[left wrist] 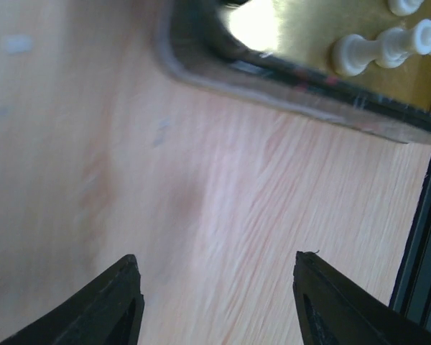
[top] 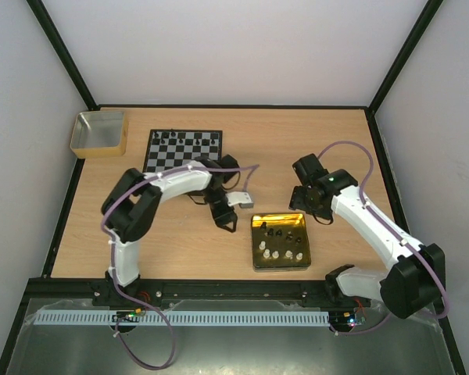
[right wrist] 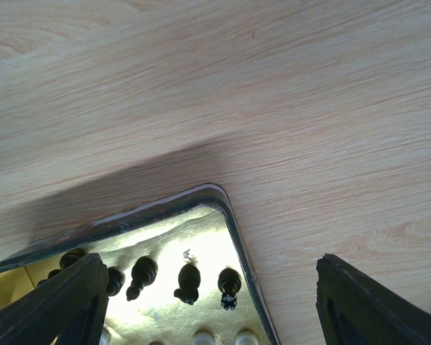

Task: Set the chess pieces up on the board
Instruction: Move the storage box to the center of the board, then move the chessboard to the center of the board.

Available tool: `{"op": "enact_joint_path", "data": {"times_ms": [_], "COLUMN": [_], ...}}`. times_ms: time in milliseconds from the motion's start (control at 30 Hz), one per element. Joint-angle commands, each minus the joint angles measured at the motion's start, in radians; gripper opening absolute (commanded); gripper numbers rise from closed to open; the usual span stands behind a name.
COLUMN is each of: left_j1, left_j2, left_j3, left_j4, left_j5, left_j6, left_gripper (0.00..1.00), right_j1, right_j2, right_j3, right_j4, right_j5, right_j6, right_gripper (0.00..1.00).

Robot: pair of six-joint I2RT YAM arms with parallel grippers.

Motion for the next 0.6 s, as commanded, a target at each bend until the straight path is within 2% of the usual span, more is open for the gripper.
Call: {"op": "enact_joint_path", "data": {"times_ms": [0,100,367,433,567], "left_j1": [0.117,0.242,0.647,0.724,0.819], "left_j2": [-0.14,-0.193,-0.253,-0.232,-0.158], "left_j3": [-0.033,-0.026,0.06,0.084,0.154], "left_j4": [-0.005,-0.007,-0.001,0.026,0.082], "left_j5": [-0.047,-0.058,-0.056,-0.09,-0.172], "left_j6": [-0.011,-0.025,-0.022,-0.031,-0.068], "left_gripper": [0.55,0.44,0.22,0.18,0.09], "right_j1": [-0.003,-0.003,-0.002,-0.002,-0.002], "right_j2": [0.011,0.043,0.158,0.18,0.235], "right_j3": [0.073,0.109,0.236,0.251,0.26], "right_j4": [-0.069,-0.039,0.03,0.042,0.072], "right_j5": [0.03,0.019,-0.038,-0.046,-0.057], "right_j6": [-0.014,-0.025,-0.041,-0.043,-0.057], "right_gripper": [0.76,0.73,0.55,0.55,0.46]}}
